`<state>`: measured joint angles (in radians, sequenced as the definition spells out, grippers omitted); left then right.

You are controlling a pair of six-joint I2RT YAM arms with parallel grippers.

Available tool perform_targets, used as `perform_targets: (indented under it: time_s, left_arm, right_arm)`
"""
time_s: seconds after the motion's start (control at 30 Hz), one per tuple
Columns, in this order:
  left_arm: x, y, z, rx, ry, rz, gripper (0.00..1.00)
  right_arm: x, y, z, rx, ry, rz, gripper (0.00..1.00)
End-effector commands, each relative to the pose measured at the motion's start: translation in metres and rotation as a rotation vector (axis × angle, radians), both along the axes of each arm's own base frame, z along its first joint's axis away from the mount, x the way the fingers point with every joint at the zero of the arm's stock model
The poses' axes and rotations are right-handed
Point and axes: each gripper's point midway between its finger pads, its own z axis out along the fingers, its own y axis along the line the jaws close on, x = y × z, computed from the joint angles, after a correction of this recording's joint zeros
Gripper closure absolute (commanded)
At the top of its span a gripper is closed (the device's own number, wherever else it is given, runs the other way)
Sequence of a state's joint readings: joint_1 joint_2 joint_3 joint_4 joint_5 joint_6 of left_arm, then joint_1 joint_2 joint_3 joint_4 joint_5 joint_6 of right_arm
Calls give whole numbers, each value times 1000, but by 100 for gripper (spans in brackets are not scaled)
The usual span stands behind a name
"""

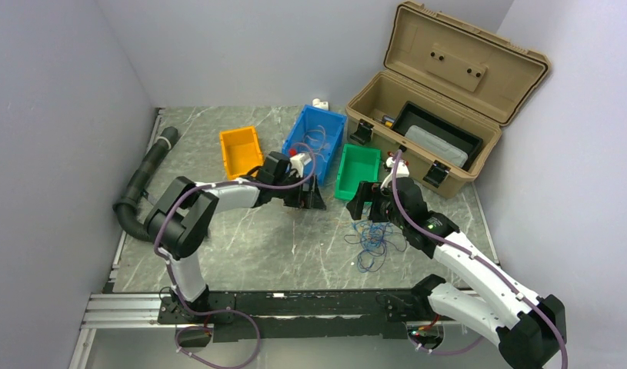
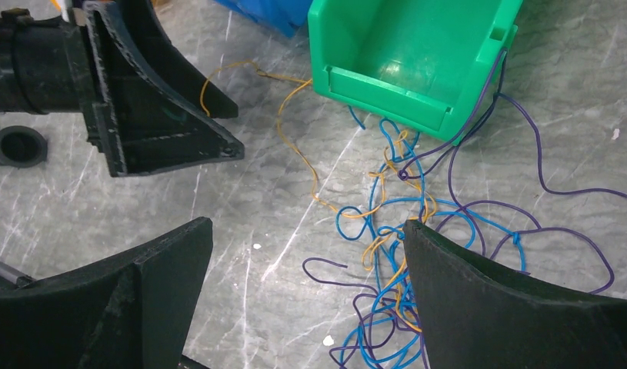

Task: Untangle the cables
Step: Untie the cable.

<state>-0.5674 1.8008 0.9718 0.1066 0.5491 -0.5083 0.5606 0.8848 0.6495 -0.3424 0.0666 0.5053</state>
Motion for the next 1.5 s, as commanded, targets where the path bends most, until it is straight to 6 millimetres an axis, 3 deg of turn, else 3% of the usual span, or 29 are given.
perform_targets:
  time_s: [0.0,0.17,0.27,0.33,0.63,0.77,0.87,0.97,1.07,1.27,1.47]
  left_arm:
    - [9,-15,4,74,-67,14,10]
    - [9,-29,3,68,-74,57,15]
    - [9,-38,-1,92,-91,98,33]
    - [12,-41,-3,107,-103,138,39]
    - [29,-51,-15,179,-166,294,34]
    - [36,-52,-19,213,-221,359,39]
    - [37,-56,-20,221,-269,379,50]
    - [37,-57,-16,206,-306,384,73]
    - [34,-49,-6,197,-344,391,99]
    - [19,-25,23,204,-389,376,100]
    - [-2,4,62,200,-437,364,100]
  right_arm:
    - [7,6,25,46,-62,9,4]
    - [5,4,26,41,-66,8,4]
    - [5,3,27,40,-68,4,4]
    - [4,3,27,42,-71,6,5]
    - [1,-2,31,31,-82,0,5]
    - [-1,-4,35,35,-96,-2,4]
    - [-2,-4,35,35,-95,1,4]
    - [-3,-6,35,28,-93,1,4]
    - [-3,-9,36,18,-99,-5,5]
    - [-4,-11,29,3,-84,-10,4]
    - [-3,-12,4,-11,-17,-42,4]
